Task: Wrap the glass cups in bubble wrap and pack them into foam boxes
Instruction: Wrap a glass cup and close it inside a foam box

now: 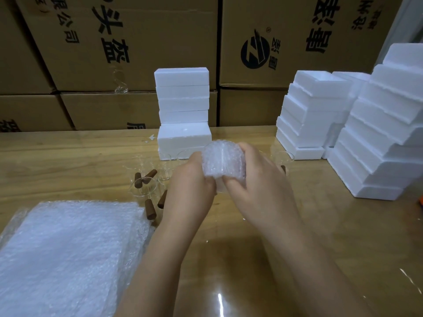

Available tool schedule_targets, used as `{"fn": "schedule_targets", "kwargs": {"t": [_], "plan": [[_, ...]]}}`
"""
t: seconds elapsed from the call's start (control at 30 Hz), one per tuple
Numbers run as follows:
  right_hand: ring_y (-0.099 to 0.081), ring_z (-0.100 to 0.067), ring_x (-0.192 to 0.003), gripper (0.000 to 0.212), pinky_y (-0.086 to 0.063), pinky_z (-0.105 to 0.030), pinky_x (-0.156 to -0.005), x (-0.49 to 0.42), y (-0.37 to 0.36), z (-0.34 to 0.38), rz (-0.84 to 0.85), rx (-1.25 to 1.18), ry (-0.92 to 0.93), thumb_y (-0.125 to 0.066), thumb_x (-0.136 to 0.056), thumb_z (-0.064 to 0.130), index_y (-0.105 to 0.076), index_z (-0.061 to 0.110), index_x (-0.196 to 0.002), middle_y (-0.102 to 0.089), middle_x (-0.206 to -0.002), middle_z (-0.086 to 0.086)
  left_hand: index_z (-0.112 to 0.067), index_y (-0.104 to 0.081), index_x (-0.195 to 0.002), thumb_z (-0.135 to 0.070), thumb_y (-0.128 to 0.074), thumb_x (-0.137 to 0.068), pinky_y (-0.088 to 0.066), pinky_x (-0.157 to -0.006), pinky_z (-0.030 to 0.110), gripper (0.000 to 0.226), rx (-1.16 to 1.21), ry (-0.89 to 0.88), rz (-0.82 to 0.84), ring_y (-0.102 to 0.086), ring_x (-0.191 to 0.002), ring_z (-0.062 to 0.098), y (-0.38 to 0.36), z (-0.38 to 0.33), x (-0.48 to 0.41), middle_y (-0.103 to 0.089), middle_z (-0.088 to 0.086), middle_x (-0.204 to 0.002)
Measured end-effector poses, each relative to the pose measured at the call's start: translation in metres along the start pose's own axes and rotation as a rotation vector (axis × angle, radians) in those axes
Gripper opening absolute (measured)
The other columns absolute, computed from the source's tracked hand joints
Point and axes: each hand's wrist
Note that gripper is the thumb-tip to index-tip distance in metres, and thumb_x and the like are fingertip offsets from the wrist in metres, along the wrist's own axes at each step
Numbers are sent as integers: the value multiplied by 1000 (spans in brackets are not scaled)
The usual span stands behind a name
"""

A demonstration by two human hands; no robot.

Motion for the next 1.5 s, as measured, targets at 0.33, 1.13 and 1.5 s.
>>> {"fn": "schedule_targets", "kwargs": {"t": [0.33,1.13,1.5], "plan": [[-38,-19,-76,35,-28,-31,-70,-3,5,-10,-57,155,-112,-54,-83,18,-53,17,-118,-42,-75,9,-21,-43,-131,-37,-47,-91,-52,-76,35,43,-109,-99,150,-63,-95,16,-5,0,6,-65,-4,-111],[-66,2,-82,34,-45,-22,-78,-2,37,-15,818,-784,-194,-51,-83,65,-71,38,-77,-70,-80,17,-12,-67,-98,-40,-70,-72,-53,-68,31,38,146,-746,100,-66,-86,8,26,-17,17,-69,-6,-91],[-51,-1,-45,23,-38,-24,-51,-8,27,-9,528,-365,-318,-42,-65,51,-59,41,-55,-51,-40,16,-21,-60,-115,-56,-61,-71,-50,-78,32,56,40,-588,148,-60,-95,5,15,-30,25,-64,-16,-99]]}}
Point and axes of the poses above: each hand's wrist, its own x-axis away from the middle knuckle, its own y-axis out of the back of the hand, z = x × y
